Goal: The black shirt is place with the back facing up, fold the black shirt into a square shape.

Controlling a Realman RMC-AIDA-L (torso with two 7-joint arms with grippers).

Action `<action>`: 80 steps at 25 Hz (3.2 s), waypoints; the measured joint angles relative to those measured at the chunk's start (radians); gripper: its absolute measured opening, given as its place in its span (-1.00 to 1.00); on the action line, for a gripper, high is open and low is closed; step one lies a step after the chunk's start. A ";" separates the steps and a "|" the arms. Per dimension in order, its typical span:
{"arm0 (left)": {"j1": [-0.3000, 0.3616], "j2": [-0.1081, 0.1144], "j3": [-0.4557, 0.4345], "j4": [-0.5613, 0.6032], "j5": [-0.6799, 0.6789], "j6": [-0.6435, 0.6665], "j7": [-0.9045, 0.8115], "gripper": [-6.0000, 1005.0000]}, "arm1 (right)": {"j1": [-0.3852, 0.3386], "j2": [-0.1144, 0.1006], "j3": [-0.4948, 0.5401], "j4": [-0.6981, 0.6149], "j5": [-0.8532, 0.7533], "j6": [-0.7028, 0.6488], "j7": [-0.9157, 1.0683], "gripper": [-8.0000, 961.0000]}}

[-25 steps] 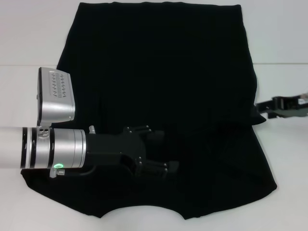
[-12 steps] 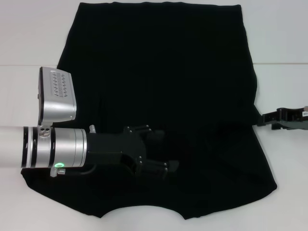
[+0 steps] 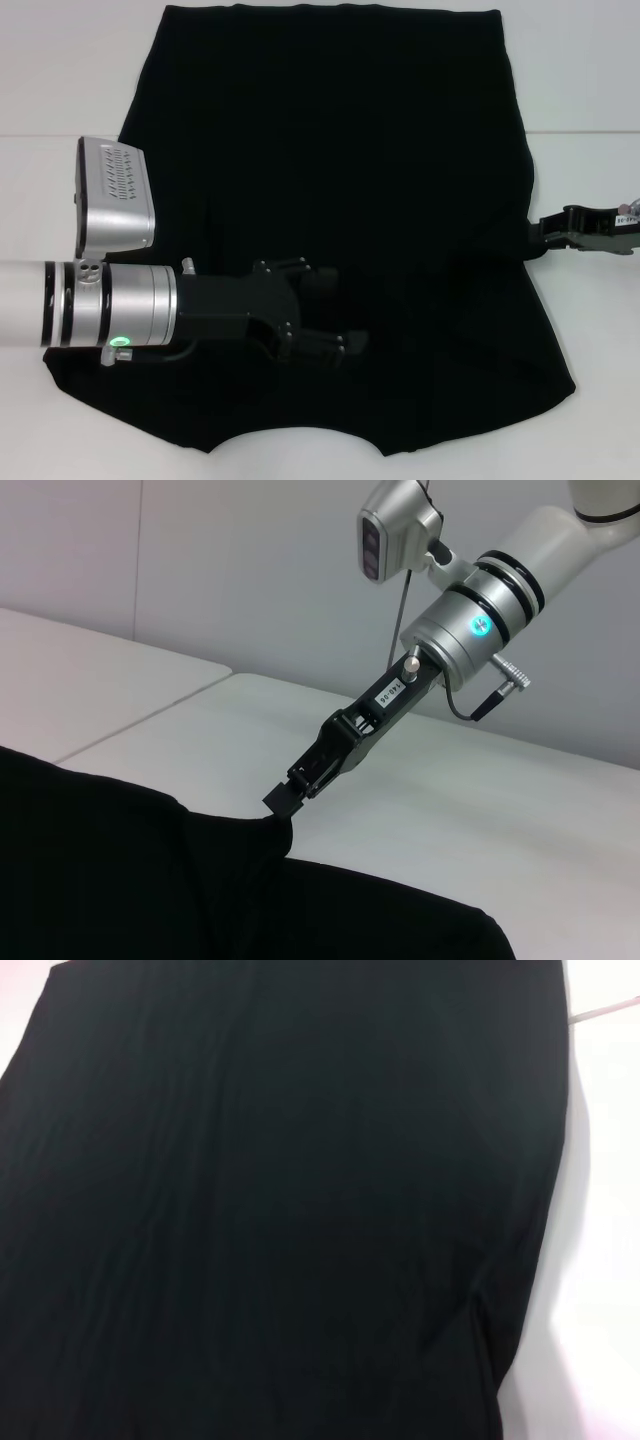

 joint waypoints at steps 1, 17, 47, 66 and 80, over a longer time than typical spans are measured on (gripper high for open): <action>0.000 0.000 0.000 0.000 0.000 0.000 0.000 0.89 | -0.001 0.000 -0.002 0.000 0.000 0.000 0.000 -0.29; 0.001 0.000 0.000 0.000 0.000 0.000 0.001 0.89 | -0.010 0.017 0.004 0.021 0.023 0.050 -0.048 -0.43; 0.004 0.018 -0.008 0.014 0.008 -0.019 -0.001 0.89 | 0.109 0.101 -0.010 0.079 0.131 0.227 -0.136 -0.93; 0.146 0.041 -0.304 0.163 0.016 0.122 -0.329 0.89 | -0.011 0.084 -0.021 0.009 0.540 -0.049 -0.581 0.18; 0.244 0.057 -0.578 0.355 0.371 0.147 -0.684 0.89 | -0.017 0.098 -0.057 0.013 0.561 -0.101 -0.712 0.57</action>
